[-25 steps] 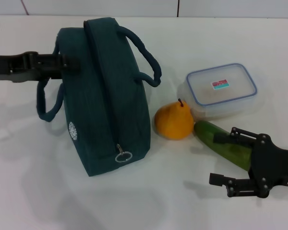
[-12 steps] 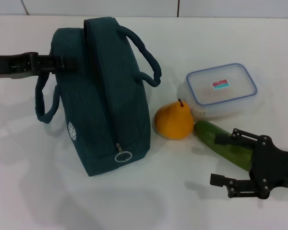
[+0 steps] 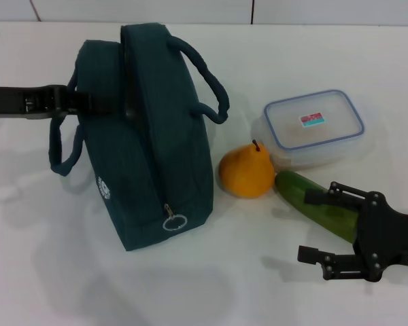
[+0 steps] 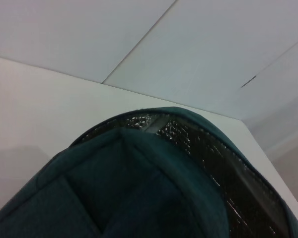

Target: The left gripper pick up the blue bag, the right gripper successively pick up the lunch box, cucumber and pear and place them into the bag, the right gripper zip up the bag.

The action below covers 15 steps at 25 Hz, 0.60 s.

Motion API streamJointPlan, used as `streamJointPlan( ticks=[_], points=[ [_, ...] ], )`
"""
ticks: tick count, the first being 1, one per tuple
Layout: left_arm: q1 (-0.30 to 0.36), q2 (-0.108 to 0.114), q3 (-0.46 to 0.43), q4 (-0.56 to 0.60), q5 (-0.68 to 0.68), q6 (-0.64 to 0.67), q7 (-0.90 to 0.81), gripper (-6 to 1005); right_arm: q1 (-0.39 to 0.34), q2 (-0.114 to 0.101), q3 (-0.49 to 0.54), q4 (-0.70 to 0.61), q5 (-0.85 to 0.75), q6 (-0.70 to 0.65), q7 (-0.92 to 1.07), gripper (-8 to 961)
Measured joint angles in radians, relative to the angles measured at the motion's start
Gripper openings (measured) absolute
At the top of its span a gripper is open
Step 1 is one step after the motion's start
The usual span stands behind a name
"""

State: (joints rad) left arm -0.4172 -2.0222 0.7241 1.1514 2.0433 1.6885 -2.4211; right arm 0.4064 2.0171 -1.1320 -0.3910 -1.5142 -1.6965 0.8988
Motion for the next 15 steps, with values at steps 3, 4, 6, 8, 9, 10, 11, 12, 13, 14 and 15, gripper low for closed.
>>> streamJointPlan(
  ticks=[3, 4, 6, 8, 9, 10, 11, 12, 13, 14, 15],
  points=[
    [0.0, 0.0, 0.0, 0.001, -0.001, 0.002, -0.003, 239, 0.0, 0.0, 0.001, 0.001, 0.002, 0.0, 0.0, 874],
    [0.0, -0.001, 0.0, 0.001, -0.002, 0.004, -0.003, 192, 0.0, 0.0, 0.001, 0.001, 0.005, 0.0, 0.0, 874],
    [0.001, 0.001, 0.0, 0.002, -0.003, 0.011, -0.004, 133, -0.001, 0.0, 0.002, 0.003, 0.026, 0.005, 0.003, 873],
    [0.001, 0.003, -0.001, 0.006, -0.004, 0.02, -0.006, 107, -0.002, -0.001, 0.003, 0.008, 0.05, 0.014, 0.008, 873],
    [0.001, 0.003, -0.003, 0.01, -0.006, 0.027, -0.008, 93, -0.002, -0.001, 0.003, 0.013, 0.069, 0.023, 0.014, 873],
    [0.001, 0.003, -0.004, 0.014, -0.006, 0.032, -0.009, 80, -0.002, -0.002, 0.003, 0.018, 0.094, 0.037, 0.022, 873],
    [0.001, 0.003, -0.004, 0.017, -0.007, 0.036, -0.014, 67, -0.003, -0.002, 0.003, 0.024, 0.126, 0.059, 0.036, 873],
    [0.001, 0.002, -0.004, 0.02, -0.008, 0.04, -0.02, 67, -0.004, -0.003, 0.004, 0.027, 0.148, 0.075, 0.049, 873],
    [0.001, 0.003, -0.004, 0.021, -0.008, 0.042, -0.026, 67, -0.006, -0.004, 0.004, 0.029, 0.188, 0.111, 0.077, 873],
    [0.001, 0.003, -0.003, 0.021, -0.008, 0.046, -0.031, 67, -0.007, -0.004, 0.003, 0.03, 0.214, 0.135, 0.099, 872],
    [0.0, 0.004, -0.004, 0.021, -0.008, 0.049, -0.036, 67, -0.008, -0.004, 0.003, 0.03, 0.242, 0.163, 0.124, 872]
  ],
)
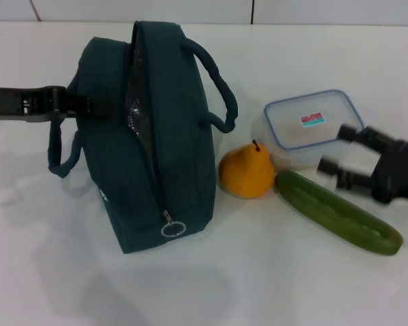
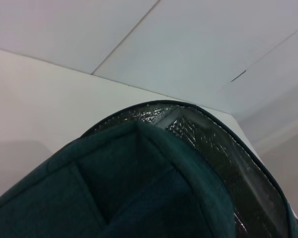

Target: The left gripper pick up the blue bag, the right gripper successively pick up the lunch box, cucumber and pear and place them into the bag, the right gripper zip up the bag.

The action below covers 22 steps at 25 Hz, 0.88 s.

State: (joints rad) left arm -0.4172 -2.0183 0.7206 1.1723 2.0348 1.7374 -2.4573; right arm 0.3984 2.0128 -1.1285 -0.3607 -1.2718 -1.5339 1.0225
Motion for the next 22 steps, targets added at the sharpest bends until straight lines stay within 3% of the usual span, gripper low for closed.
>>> streamJointPlan(
  ticks=[10, 22],
  points=[
    [0.0, 0.003, 0.001, 0.012, -0.014, 0.006, -0.011, 68, 0.003, 0.0, 0.0, 0.073, 0.3, 0.19, 0.124, 871],
    [-0.001, 0.001, 0.002, 0.012, -0.015, 0.01, -0.012, 68, 0.049, 0.0, 0.019, 0.083, 0.345, 0.401, 0.299, 871]
  ],
)
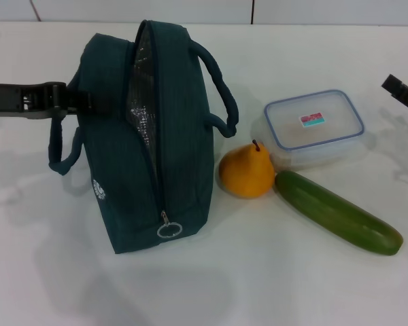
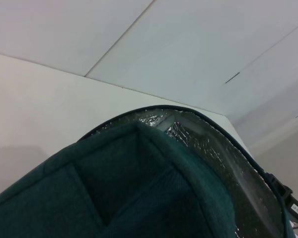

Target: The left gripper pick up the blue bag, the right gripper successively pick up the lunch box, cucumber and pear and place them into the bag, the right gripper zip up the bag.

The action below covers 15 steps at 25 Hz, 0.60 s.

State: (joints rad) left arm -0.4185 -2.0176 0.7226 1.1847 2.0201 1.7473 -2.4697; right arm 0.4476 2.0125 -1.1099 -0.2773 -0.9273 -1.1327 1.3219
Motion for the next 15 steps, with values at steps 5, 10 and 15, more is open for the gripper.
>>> streamJointPlan(
  ticks=[5, 10, 15],
  points=[
    [-0.002, -0.001, 0.0, 0.0, 0.0, -0.001, 0.0, 67, 0.061, 0.001, -0.003, 0.073, 0.001, 0.018, 0.026, 870],
    [-0.012, -0.001, 0.0, -0.007, 0.0, -0.002, 0.001, 68, 0.086, 0.011, -0.007, 0.12, 0.0, 0.035, 0.033, 870],
    [-0.013, -0.003, -0.002, -0.008, 0.0, -0.003, 0.004, 67, 0.105, 0.016, -0.011, 0.155, -0.002, 0.035, 0.05, 869]
  ],
)
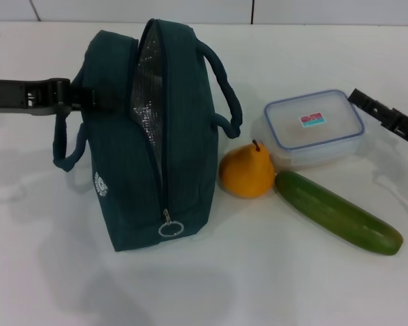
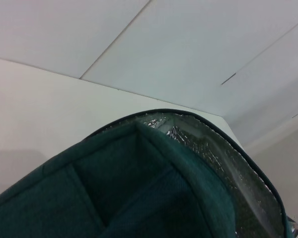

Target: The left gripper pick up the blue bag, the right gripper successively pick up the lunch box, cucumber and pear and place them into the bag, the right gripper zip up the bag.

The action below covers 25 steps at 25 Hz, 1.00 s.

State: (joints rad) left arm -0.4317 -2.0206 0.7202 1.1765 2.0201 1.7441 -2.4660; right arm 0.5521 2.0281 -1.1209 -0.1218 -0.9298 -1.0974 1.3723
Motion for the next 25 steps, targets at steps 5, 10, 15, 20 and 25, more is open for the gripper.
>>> streamJointPlan(
  ticks=[5, 10, 15, 20, 25],
  points=[
    [0.0, -0.001, 0.002, 0.0, 0.0, 0.0, 0.002, 68, 0.014, 0.001, -0.004, 0.014, -0.004, -0.002, 0.024, 869],
    [0.001, -0.001, 0.002, 0.0, 0.0, -0.003, 0.003, 67, 0.016, 0.0, -0.009, 0.015, -0.005, -0.013, 0.055, 869],
    [0.001, -0.003, -0.001, -0.001, 0.003, -0.003, 0.006, 67, 0.017, 0.0, -0.018, 0.015, -0.006, -0.038, 0.085, 868],
    [0.001, -0.003, -0.001, -0.001, 0.003, -0.003, 0.007, 67, 0.02, 0.0, -0.02, 0.015, -0.006, -0.04, 0.087, 868],
    [0.001, -0.003, -0.005, -0.003, 0.003, -0.007, 0.007, 68, 0.02, 0.0, -0.04, 0.014, -0.006, -0.053, 0.108, 869]
  ],
)
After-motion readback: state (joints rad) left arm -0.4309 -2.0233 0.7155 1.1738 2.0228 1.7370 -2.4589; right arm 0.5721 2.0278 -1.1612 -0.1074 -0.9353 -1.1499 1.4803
